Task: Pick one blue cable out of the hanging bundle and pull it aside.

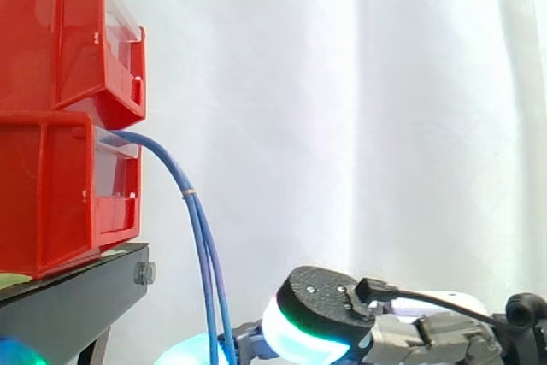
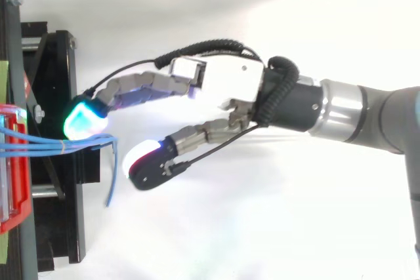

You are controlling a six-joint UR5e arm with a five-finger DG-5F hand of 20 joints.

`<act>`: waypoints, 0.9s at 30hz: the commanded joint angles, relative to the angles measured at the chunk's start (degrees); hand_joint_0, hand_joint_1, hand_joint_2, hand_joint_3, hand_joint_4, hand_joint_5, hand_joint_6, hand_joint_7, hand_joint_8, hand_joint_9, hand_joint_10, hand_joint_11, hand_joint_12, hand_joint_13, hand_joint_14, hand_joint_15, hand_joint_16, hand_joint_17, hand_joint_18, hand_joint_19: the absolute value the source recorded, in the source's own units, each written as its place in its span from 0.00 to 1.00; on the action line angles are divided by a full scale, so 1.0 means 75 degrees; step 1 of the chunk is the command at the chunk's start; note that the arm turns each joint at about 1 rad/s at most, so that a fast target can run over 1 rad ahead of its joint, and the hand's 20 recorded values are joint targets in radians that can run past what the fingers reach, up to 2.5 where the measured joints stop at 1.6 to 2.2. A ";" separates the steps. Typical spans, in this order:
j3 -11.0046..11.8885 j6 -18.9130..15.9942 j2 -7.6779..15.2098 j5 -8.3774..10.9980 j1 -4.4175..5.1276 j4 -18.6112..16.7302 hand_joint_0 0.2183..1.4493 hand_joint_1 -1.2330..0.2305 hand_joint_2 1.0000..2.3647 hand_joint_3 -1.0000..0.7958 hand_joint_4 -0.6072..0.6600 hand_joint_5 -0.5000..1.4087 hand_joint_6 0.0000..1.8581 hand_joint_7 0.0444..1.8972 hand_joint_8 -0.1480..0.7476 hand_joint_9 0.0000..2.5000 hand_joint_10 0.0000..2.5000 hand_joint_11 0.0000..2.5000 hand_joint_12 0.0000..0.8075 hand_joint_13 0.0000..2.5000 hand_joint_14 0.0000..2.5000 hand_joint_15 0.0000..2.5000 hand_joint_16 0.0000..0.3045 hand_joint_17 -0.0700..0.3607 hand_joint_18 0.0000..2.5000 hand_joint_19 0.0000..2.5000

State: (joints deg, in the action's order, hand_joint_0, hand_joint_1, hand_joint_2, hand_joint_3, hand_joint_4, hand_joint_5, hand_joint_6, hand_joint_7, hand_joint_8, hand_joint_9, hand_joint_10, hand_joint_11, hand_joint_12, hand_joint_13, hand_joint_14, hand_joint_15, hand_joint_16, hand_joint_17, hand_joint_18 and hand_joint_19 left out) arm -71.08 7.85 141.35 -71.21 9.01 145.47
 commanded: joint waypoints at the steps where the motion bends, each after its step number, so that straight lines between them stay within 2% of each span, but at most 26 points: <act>1: 0.0220 -0.0039 0.0125 -0.0067 0.0029 0.0022 0.21 0.41 0.00 0.28 0.57 0.14 0.27 0.33 0.38 0.17 0.00 0.02 0.34 0.11 0.00 0.04 0.13 0.37 0.06 0.08; 6: 0.0220 -0.0016 0.0125 -0.0067 0.0029 -0.0166 0.21 0.41 0.00 0.28 0.58 0.15 0.27 0.34 0.38 0.17 0.00 0.03 0.34 0.12 0.00 0.04 0.13 0.37 0.06 0.08; 9: 0.0220 0.0031 0.0161 -0.0067 0.0099 -0.0412 0.21 0.41 0.00 0.28 0.59 0.15 0.27 0.35 0.39 0.19 0.00 0.04 0.34 0.13 0.00 0.05 0.13 0.37 0.07 0.09; 15: 0.0255 0.0008 0.0161 -0.0067 0.0240 -0.0482 0.21 0.41 0.00 0.28 0.62 0.17 0.27 0.39 0.41 0.22 0.00 0.05 0.33 0.17 0.00 0.07 0.13 0.36 0.10 0.09; 18: 0.0314 -0.0063 0.0161 -0.0067 0.0240 -0.0424 0.22 0.42 0.00 0.28 0.63 0.17 0.27 0.41 0.41 0.24 0.00 0.07 0.32 0.19 0.00 0.08 0.12 0.36 0.11 0.10; 20: 0.0419 -0.0297 0.0161 -0.0208 0.0193 -0.0306 0.22 0.42 0.00 0.28 0.64 0.18 0.27 0.43 0.41 0.25 0.00 0.07 0.32 0.19 0.00 0.08 0.12 0.36 0.11 0.10; 24: 0.0466 -0.0426 0.0161 -0.0313 0.0193 -0.0236 0.22 0.42 0.00 0.28 0.66 0.19 0.27 0.45 0.42 0.26 0.00 0.07 0.31 0.21 0.00 0.09 0.12 0.36 0.12 0.11; 27: 0.0607 -0.0602 0.0161 -0.0442 0.0170 -0.0002 0.22 0.42 0.00 0.28 0.67 0.19 0.27 0.46 0.42 0.27 0.00 0.08 0.31 0.21 0.00 0.09 0.12 0.36 0.13 0.11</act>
State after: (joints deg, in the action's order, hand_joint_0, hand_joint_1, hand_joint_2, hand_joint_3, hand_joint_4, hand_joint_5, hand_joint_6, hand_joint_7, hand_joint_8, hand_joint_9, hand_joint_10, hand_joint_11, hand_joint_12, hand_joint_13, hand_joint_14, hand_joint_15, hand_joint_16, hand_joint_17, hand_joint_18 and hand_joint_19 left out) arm -67.26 4.30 142.56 -73.77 10.38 144.20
